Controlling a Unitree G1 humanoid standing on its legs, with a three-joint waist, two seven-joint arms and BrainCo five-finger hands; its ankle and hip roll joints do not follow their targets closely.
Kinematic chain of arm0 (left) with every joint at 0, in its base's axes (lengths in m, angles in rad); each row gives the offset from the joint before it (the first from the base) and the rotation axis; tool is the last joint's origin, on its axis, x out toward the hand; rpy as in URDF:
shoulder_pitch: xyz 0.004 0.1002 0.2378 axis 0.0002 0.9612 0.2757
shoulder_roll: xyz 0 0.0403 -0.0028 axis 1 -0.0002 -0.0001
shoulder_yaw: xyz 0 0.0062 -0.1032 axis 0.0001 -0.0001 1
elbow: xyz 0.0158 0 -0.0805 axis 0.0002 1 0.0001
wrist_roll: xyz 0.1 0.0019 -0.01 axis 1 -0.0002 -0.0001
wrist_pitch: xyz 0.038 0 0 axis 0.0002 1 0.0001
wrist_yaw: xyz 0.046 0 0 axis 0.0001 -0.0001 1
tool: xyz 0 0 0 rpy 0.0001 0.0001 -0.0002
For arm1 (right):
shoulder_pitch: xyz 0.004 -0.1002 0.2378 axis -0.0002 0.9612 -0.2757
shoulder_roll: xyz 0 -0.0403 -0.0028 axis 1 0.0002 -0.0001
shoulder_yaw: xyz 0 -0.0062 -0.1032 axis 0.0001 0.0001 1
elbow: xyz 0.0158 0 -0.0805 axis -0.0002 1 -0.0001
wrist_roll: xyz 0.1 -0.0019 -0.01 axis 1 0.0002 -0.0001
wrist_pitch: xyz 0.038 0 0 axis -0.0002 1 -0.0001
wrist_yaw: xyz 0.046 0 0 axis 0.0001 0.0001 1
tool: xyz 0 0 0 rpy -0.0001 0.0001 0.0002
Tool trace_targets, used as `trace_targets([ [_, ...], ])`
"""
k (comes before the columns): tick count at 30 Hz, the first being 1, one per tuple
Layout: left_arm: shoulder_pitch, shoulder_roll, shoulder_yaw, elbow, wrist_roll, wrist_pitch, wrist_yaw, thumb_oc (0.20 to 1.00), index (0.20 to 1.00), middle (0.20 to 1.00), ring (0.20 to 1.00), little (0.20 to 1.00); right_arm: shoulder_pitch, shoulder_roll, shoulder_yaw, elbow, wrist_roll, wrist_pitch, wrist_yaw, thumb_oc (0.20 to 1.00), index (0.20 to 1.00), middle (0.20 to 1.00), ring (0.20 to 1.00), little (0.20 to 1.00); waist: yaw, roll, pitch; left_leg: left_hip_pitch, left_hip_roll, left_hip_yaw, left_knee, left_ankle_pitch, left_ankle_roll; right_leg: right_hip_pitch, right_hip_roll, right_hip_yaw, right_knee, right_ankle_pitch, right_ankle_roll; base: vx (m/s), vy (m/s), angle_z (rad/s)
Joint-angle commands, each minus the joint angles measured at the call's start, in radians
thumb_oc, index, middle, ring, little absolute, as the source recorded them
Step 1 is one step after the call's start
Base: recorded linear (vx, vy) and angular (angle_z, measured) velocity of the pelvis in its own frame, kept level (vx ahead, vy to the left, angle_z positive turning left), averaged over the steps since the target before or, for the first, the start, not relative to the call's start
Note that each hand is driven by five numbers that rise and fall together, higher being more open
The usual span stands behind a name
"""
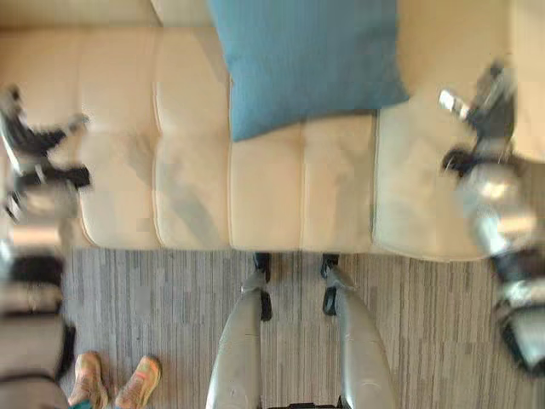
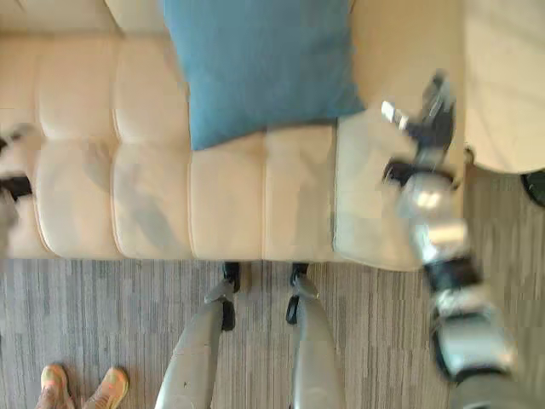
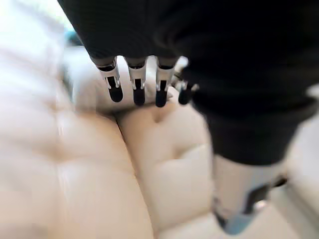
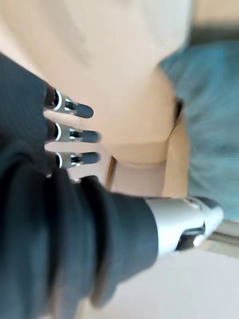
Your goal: Pick up all the scattered cushions and arrange them neatly on the sofa.
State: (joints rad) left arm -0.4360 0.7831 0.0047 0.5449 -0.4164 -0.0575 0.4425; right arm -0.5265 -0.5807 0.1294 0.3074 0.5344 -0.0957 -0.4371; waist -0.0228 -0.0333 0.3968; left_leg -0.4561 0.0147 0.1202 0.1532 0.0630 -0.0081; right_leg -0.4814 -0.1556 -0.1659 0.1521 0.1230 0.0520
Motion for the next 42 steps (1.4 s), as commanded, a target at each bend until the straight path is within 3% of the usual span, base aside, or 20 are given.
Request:
trace_targets([
  [1,0.027,-0.072,0.042,-0.039,-0.019,-0.05,-0.035,1.0,1.0,1.0,1.0,1.0,0.028,0.004,-0.059,-0.013,-0.076,-0.005,0.07,1.0,1.0,1.0,1.0,1.0,0.003,0.013,-0.067,0.08,-0.042,0.007,-0.098,-0.057,-0.011,0.133,0.039,-0.044,-0.088,-0.111,0.058,0.11,0.037,-0.15],
  [3,0.194,-0.237,0.067,-0.139,-0.024,-0.046,-0.08,1.0,1.0,1.0,1.0,1.0,0.192,0.118,-0.074,-0.044,-0.125,0.023,0.134,1.0,1.0,1.0,1.0,1.0,0.004,0.011,-0.119,0.204,-0.041,0.019,-0.181,-0.048,-0.005,0.239,0.047,-0.047,-0.154,-0.097,0.07,0.13,0.063,-0.07],
  [4,0.196,-0.237,0.068,-0.141,-0.023,-0.045,-0.08,1.0,1.0,1.0,1.0,1.0,0.194,0.118,-0.074,-0.045,-0.125,0.024,0.134,1.0,1.0,1.0,1.0,1.0,0.004,0.011,-0.12,0.205,-0.041,0.02,-0.184,-0.045,-0.005,0.239,0.047,-0.047,-0.157,-0.094,0.07,0.09,0.053,-0.05],
  [8,0.374,-0.375,0.086,-0.193,0.011,0.0,-0.158,1.0,1.0,1.0,1.0,1.0,0.366,0.197,-0.121,-0.019,-0.182,0.071,0.198,1.0,1.0,1.0,1.0,1.0,-0.002,0.007,-0.21,0.322,-0.037,0.046,-0.24,-0.054,-0.004,0.363,0.057,-0.057,-0.235,-0.077,0.081,0.03,0.04,-0.18],
  [16,0.535,-0.452,0.082,-0.207,0.073,0.056,-0.243,1.0,1.0,1.0,1.0,1.0,0.525,0.239,-0.19,0.024,-0.245,0.113,0.256,1.0,1.0,1.0,1.0,1.0,-0.012,0.003,-0.275,0.451,-0.033,0.076,-0.24,-0.101,0.005,0.482,0.055,-0.059,-0.228,-0.104,0.089,0.01,0.049,-0.09],
  [22,0.588,-0.455,0.085,-0.223,0.144,0.068,-0.264,1.0,1.0,1.0,1.0,1.0,0.597,0.273,-0.194,0.058,-0.281,0.125,0.281,1.0,1.0,1.0,1.0,1.0,-0.008,0.001,-0.259,0.452,-0.016,0.119,-0.24,-0.093,0.004,0.463,0.067,-0.053,-0.232,-0.074,0.099,-0.11,-0.004,-0.18],
  [23,0.584,-0.451,0.062,-0.223,0.17,0.069,-0.275,1.0,1.0,1.0,1.0,1.0,0.611,0.289,-0.186,0.084,-0.284,0.123,0.283,1.0,1.0,1.0,1.0,1.0,-0.014,0.009,-0.247,0.457,-0.004,0.123,-0.24,-0.082,0.007,0.454,0.082,-0.029,-0.132,-0.127,0.087,-0.1,-0.009,-0.29],
  [24,0.584,-0.451,0.062,-0.222,0.17,0.069,-0.275,1.0,1.0,1.0,1.0,1.0,0.611,0.289,-0.186,0.084,-0.284,0.123,0.283,1.0,1.0,1.0,1.0,1.0,-0.013,0.009,-0.249,0.455,-0.004,0.124,-0.24,-0.081,0.007,0.45,0.082,-0.028,-0.13,-0.127,0.087,-0.14,-0.02,-0.1],
  [26,0.59,-0.443,0.035,-0.223,0.214,0.077,-0.301,1.0,1.0,1.0,1.0,1.0,0.635,0.307,-0.17,0.106,-0.283,0.123,0.298,1.0,1.0,1.0,1.0,1.0,-0.014,0.014,-0.25,0.45,-0.001,0.123,-0.24,-0.073,0.012,0.468,0.097,-0.014,0.011,-0.229,0.066,-0.13,-0.05,-0.02],
  [28,0.585,-0.442,0.027,-0.21,0.221,0.08,-0.303,1.0,1.0,1.0,1.0,1.0,0.635,0.313,-0.162,0.113,-0.279,0.119,0.3,1.0,1.0,1.0,1.0,1.0,-0.015,0.014,-0.257,0.442,-0.002,0.122,-0.24,-0.07,0.012,0.475,0.103,-0.005,0.043,-0.254,0.061,-0.14,-0.092,0.0],
  [30,0.585,-0.44,0.016,-0.191,0.239,0.081,-0.303,1.0,1.0,1.0,1.0,1.0,0.637,0.325,-0.147,0.111,-0.274,0.119,0.305,1.0,1.0,1.0,1.0,1.0,-0.011,0.011,-0.265,0.421,-0.009,0.12,-0.24,-0.06,0.01,0.519,0.109,0.004,0.036,-0.276,0.055,-0.23,-0.174,0.1],
  [31,0.586,-0.443,0.004,-0.17,0.246,0.084,-0.31,1.0,1.0,1.0,1.0,1.0,0.641,0.326,-0.124,0.116,-0.275,0.121,0.314,1.0,1.0,1.0,1.0,1.0,-0.005,0.003,-0.263,0.375,-0.012,0.12,-0.24,-0.015,-0.003,0.573,0.135,0.023,-0.077,-0.3,0.022,-0.2,-0.154,0.02],
  [32,0.585,-0.443,0.004,-0.17,0.246,0.084,-0.31,1.0,1.0,1.0,1.0,1.0,0.64,0.326,-0.124,0.116,-0.275,0.121,0.314,1.0,1.0,1.0,1.0,1.0,-0.005,0.004,-0.265,0.373,-0.01,0.12,-0.24,-0.014,-0.004,0.571,0.137,0.023,-0.079,-0.296,0.02,-0.37,-0.308,0.06],
  [33,0.585,-0.444,0.001,-0.158,0.241,0.089,-0.313,1.0,1.0,1.0,1.0,1.0,0.646,0.317,-0.108,0.109,-0.288,0.126,0.318,1.0,1.0,1.0,1.0,1.0,-0.002,0.003,-0.256,0.349,-0.002,0.116,-0.24,0.036,-0.027,0.583,0.158,0.028,-0.136,-0.295,-0.001,-0.19,-0.161,-0.18],
  [35,0.583,-0.447,-0.003,-0.155,0.237,0.092,-0.316,1.0,1.0,1.0,1.0,1.0,0.654,0.309,-0.103,0.092,-0.296,0.128,0.318,1.0,1.0,1.0,1.0,1.0,-0.003,0.008,-0.244,0.341,0.001,0.107,-0.24,0.058,-0.04,0.585,0.171,0.03,-0.154,-0.292,-0.008,-0.31,-0.223,-0.2],
  [38,0.587,-0.461,-0.01,-0.152,0.224,0.09,-0.318,1.0,1.0,1.0,1.0,1.0,0.67,0.293,-0.097,0.092,-0.283,0.128,0.323,1.0,1.0,1.0,1.0,1.0,-0.007,0.029,-0.195,0.309,0.0,0.048,-0.24,0.114,-0.075,0.569,0.182,-0.012,-0.16,-0.277,-0.02,-0.38,-0.197,0.3],
  [40,0.585,-0.467,-0.004,-0.155,0.212,0.088,-0.319,1.0,1.0,1.0,1.0,1.0,0.655,0.278,-0.094,0.092,-0.294,0.133,0.32,1.0,1.0,1.0,1.0,1.0,-0.001,0.026,-0.178,0.303,-0.016,-0.011,-0.191,0.086,-0.067,0.546,0.168,-0.019,-0.148,-0.266,-0.02,-0.25,-0.078,0.22],
  [42,0.588,-0.468,0.0,-0.154,0.206,0.089,-0.319,1.0,1.0,1.0,1.0,1.0,0.648,0.274,-0.091,0.088,-0.297,0.137,0.325,1.0,1.0,1.0,1.0,1.0,-0.004,0.021,-0.183,0.306,-0.016,-0.008,-0.161,0.061,-0.054,0.53,0.158,-0.023,-0.151,-0.252,-0.014,-0.16,-0.052,0.05],
])
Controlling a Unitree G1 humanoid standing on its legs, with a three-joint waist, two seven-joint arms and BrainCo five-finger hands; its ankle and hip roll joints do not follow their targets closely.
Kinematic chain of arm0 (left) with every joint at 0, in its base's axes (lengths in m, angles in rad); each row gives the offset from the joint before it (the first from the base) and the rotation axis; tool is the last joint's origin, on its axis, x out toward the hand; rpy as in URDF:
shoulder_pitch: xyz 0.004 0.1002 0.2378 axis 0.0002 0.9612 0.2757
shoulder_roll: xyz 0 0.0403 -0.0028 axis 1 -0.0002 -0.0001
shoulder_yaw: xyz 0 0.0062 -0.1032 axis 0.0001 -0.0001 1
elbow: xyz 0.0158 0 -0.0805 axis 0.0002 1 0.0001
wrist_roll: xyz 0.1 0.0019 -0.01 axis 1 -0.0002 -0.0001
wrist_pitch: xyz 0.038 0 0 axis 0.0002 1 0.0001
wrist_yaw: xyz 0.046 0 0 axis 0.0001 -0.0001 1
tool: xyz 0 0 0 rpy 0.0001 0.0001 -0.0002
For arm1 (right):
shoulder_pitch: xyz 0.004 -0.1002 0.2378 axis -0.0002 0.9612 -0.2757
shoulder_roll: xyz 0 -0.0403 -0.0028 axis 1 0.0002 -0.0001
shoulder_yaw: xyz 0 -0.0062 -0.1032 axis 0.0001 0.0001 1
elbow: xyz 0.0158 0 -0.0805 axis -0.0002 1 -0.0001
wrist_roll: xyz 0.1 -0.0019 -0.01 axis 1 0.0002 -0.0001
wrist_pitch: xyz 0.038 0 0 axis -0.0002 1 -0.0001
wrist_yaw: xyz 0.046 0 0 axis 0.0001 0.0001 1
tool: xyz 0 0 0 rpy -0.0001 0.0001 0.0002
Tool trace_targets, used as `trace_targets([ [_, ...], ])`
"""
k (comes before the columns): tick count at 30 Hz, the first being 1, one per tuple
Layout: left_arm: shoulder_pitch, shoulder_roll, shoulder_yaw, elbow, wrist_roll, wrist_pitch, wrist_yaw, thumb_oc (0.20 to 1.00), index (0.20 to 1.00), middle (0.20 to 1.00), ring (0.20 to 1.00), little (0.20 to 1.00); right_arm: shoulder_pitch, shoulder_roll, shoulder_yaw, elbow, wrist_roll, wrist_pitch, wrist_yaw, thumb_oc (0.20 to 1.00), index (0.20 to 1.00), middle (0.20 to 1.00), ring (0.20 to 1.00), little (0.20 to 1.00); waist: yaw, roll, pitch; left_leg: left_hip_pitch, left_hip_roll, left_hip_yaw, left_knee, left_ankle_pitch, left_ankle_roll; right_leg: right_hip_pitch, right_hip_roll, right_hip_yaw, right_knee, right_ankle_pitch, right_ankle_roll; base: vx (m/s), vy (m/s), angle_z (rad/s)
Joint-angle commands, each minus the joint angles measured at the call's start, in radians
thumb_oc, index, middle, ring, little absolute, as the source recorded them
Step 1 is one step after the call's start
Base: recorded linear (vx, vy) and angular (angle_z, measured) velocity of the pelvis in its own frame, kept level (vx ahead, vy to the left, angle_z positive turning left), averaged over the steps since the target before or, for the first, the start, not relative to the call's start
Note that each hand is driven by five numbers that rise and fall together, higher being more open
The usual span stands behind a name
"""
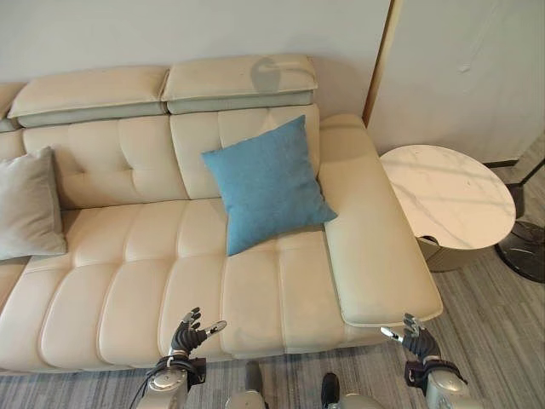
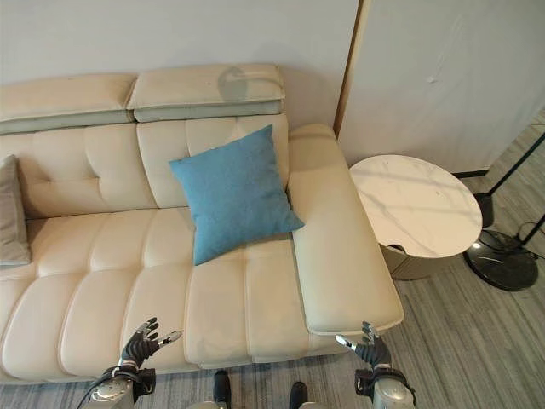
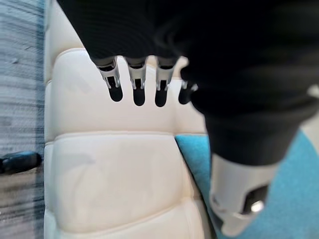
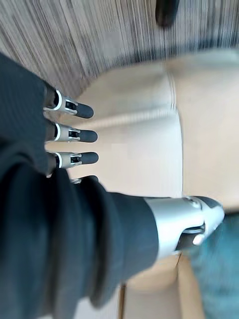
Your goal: Pick up all the scattered cushions and arrange them neatly on the sofa.
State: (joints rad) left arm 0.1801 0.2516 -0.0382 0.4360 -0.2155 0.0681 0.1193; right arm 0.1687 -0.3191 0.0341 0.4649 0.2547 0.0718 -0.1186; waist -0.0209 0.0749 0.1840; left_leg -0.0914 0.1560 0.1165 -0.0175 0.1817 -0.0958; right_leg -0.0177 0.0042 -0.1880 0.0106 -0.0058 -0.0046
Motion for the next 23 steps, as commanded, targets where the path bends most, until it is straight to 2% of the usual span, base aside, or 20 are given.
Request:
trace_targets([
  [1,-0.019,0.06,0.049,-0.047,-0.013,-0.036,0.002,1.0,1.0,1.0,1.0,1.0,-0.05,0.014,0.011,-0.069,-0.017,-0.027,0.015,1.0,1.0,1.0,1.0,1.0,-0.008,-0.1,0.022,-0.046,-0.15,0.025,0.103,-0.139,0.055,0.059,-0.02,-0.004,-0.017,-0.112,0.045,-0.15,-0.049,0.01],
  [2,-0.019,0.06,0.049,-0.047,-0.013,-0.036,0.002,1.0,1.0,1.0,1.0,1.0,-0.05,0.014,0.011,-0.068,-0.017,-0.027,0.015,1.0,1.0,1.0,1.0,1.0,-0.008,-0.099,0.021,-0.05,-0.15,0.025,0.105,-0.139,0.055,0.056,-0.019,-0.005,-0.017,-0.111,0.045,-0.11,-0.03,-0.06],
  [6,-0.008,0.04,0.041,-0.029,-0.09,-0.033,-0.014,1.0,1.0,1.0,1.0,1.0,-0.04,0.001,0.028,-0.067,-0.022,-0.018,0.033,1.0,1.0,1.0,1.0,1.0,-0.007,-0.112,0.013,0.017,-0.149,0.005,0.24,-0.28,0.086,0.052,-0.026,0.003,-0.029,-0.105,0.038,-0.06,0.012,-0.23],
  [7,-0.008,0.041,0.041,-0.029,-0.09,-0.033,-0.014,1.0,1.0,1.0,1.0,1.0,-0.04,0.001,0.028,-0.067,-0.022,-0.018,0.033,1.0,1.0,1.0,1.0,1.0,-0.007,-0.112,0.011,0.015,-0.149,0.004,0.24,-0.278,0.086,0.049,-0.026,0.003,-0.03,-0.104,0.038,-0.05,0.067,0.01],
  [9,0.002,0.036,0.019,-0.031,-0.068,-0.024,-0.027,1.0,1.0,1.0,1.0,1.0,-0.02,0.01,0.014,-0.057,-0.015,-0.015,0.028,1.0,1.0,1.0,1.0,1.0,-0.033,-0.087,-0.015,0.105,-0.134,0.031,0.037,-0.239,0.073,0.041,-0.007,-0.011,-0.045,-0.097,0.047,-0.01,0.124,0.19],
  [12,0.002,0.04,0.008,-0.026,-0.044,-0.022,-0.033,1.0,1.0,1.0,1.0,1.0,-0.014,0.022,-0.001,-0.03,0.0,-0.021,0.016,1.0,1.0,1.0,1.0,1.0,-0.042,-0.08,-0.03,0.137,-0.133,0.027,-0.057,-0.21,0.062,0.033,-0.003,-0.023,-0.044,-0.092,0.052,-0.03,0.115,0.17],
  [23,0.015,0.039,-0.012,0.024,-0.008,-0.012,-0.04,1.0,1.0,1.0,1.0,1.0,-0.003,0.036,0.028,-0.001,-0.027,-0.004,0.022,1.0,1.0,1.0,1.0,1.0,-0.038,-0.098,-0.07,0.195,-0.139,0.041,-0.07,-0.233,0.068,0.096,-0.01,-0.016,-0.075,-0.077,0.067,-0.01,0.076,0.07],
])
